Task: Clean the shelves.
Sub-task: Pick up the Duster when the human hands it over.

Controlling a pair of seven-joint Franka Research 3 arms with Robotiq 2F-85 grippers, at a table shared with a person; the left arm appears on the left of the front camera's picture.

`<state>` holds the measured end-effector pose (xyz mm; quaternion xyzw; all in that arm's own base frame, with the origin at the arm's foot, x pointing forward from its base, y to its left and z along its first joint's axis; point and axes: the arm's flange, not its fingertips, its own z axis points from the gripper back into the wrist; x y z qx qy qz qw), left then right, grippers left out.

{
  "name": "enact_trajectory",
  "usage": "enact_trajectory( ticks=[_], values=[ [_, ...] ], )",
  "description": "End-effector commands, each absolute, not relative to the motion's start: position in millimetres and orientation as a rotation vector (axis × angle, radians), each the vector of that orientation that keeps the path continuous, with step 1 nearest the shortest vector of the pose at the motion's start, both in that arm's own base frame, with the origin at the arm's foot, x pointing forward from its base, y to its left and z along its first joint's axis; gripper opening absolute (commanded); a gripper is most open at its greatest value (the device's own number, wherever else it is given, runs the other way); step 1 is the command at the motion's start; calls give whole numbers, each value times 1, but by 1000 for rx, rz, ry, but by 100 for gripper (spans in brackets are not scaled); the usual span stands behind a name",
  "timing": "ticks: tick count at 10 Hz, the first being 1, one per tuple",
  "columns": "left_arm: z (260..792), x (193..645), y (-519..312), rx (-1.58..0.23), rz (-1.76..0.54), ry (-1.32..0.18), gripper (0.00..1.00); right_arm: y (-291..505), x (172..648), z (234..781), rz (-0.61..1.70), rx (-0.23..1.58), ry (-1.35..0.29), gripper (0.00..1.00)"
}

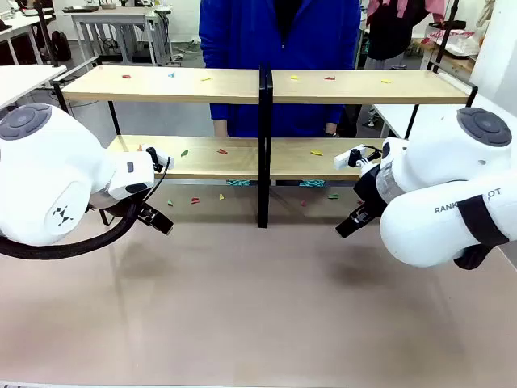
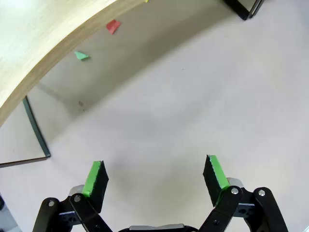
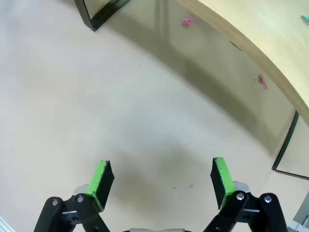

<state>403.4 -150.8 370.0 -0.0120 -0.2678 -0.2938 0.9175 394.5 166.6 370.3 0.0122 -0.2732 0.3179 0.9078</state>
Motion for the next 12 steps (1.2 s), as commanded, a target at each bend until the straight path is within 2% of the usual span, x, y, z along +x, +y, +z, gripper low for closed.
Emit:
enact_trajectory(
  ticks=[1,12],
  values=[
    [370,403,-151,-25,-604,-551,100,167,395,370,656,25,-564,100],
    [370,403,-151,-25,-604,-551,100,167,395,370,656,25,-564,100]
  ],
)
